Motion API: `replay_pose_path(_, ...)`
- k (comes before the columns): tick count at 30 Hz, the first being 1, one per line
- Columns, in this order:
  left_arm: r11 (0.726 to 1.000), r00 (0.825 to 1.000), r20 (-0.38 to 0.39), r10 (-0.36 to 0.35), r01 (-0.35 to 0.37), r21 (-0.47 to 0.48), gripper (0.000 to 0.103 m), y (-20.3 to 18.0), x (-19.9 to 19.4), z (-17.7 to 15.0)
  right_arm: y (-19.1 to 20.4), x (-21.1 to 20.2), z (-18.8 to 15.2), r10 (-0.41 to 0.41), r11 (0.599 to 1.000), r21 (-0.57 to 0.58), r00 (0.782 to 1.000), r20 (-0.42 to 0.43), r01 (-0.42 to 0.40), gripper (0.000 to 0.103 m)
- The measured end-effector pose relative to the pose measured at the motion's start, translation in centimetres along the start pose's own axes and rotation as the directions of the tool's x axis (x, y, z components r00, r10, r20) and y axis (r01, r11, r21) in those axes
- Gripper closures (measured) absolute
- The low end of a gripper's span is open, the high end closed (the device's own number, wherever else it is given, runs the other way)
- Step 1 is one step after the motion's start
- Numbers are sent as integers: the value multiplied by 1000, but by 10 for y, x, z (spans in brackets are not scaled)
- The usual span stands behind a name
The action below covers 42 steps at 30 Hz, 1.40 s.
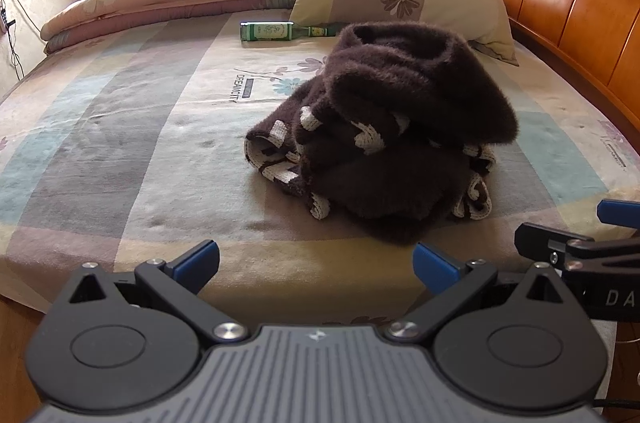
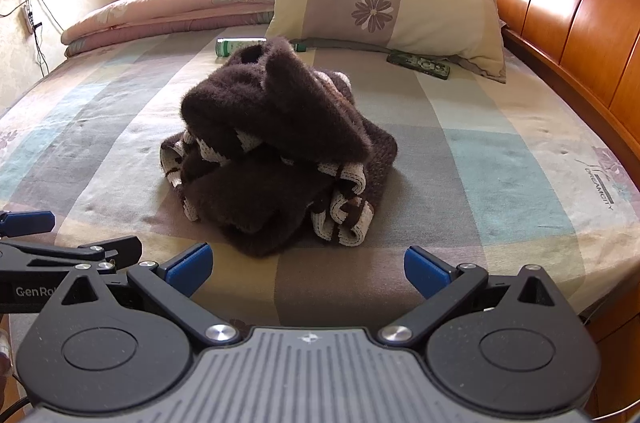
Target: Fold clothes
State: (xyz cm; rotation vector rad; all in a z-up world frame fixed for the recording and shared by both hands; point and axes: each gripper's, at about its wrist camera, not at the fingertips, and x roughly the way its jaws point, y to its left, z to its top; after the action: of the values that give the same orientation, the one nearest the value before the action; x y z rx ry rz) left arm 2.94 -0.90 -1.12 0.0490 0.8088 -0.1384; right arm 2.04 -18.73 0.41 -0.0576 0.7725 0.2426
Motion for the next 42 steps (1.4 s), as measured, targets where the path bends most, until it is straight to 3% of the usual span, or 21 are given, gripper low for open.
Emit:
replay_pose_path(18,1000,999,-47,-8,8,-18,1,6,52,39,-8,51,35,44,999,13,998,-38,-43,0)
replay_pose_path(27,999,998,-54,-44,45,7,1,-12,83,67,-28,74,49,56,997,53,997,-53,-53,0)
replay_pose_path(34,996,999,-41,-22,25,81,1,-28,103,82,-44,87,49,67,995,80,996,-56,-62,0)
replay_pose_path(38,994,1000,-12,0,1,112,1,-28,109,89,-43,92,50,89,996,3,995,-36,-89,0)
replay_pose_path(42,984,999,-2,-41,41,173,1,-26,110,83,-40,102,58,79,996,-46,997,-22,-80,0)
